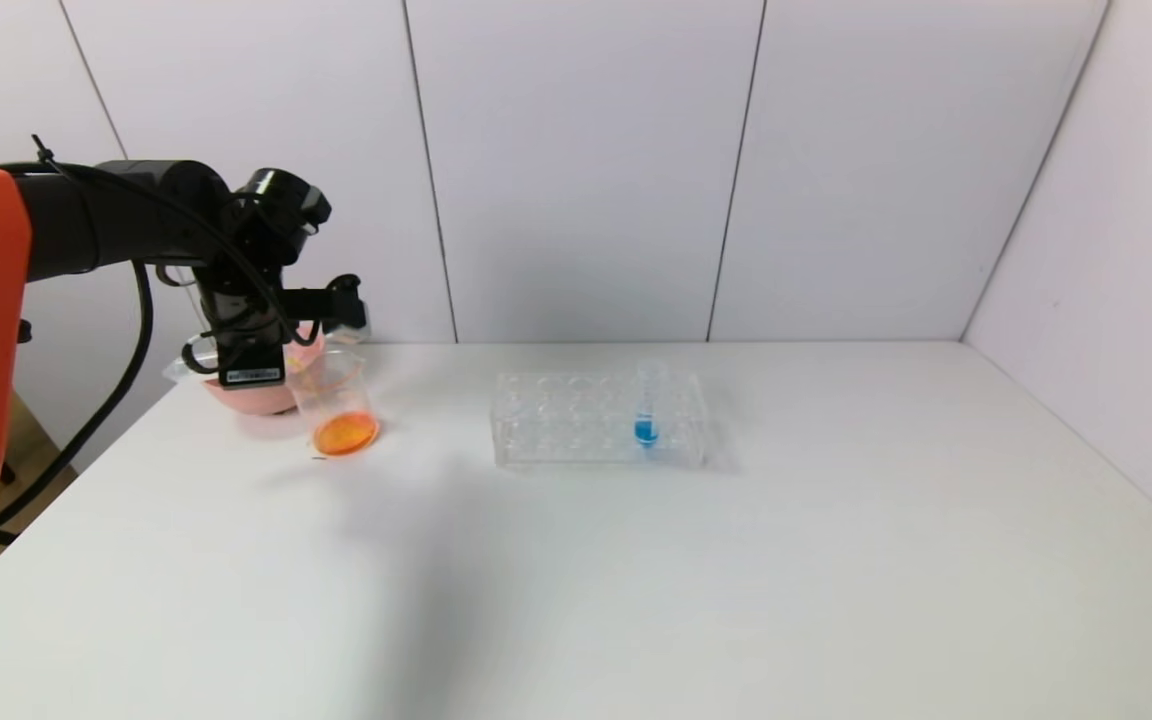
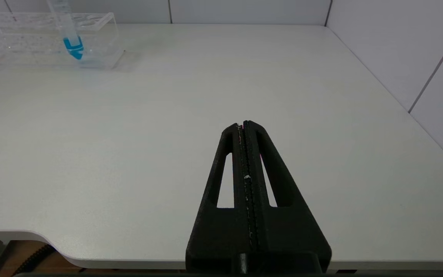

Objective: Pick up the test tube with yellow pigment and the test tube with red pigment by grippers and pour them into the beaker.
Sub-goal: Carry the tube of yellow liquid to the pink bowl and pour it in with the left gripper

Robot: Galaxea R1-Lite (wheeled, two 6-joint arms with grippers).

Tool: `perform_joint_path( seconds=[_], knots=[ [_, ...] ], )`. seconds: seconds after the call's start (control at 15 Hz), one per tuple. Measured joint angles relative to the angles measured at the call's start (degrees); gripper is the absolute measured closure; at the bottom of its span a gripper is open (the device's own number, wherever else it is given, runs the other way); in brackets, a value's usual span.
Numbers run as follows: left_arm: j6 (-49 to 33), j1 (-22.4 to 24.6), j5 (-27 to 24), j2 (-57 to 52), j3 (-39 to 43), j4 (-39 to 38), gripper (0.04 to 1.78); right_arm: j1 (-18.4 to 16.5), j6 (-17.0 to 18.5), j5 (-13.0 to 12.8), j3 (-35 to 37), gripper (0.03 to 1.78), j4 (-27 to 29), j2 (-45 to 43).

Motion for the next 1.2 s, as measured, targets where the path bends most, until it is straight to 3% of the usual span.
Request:
perform_joint_path(
  seconds=[1.2],
  knots=[
    [0.0, -0.7, 0.4, -0.5, 0.0, 0.1, 1.38, 0.0, 0.0, 0.0, 0.0, 1.70, 0.0, 0.0]
  ],
)
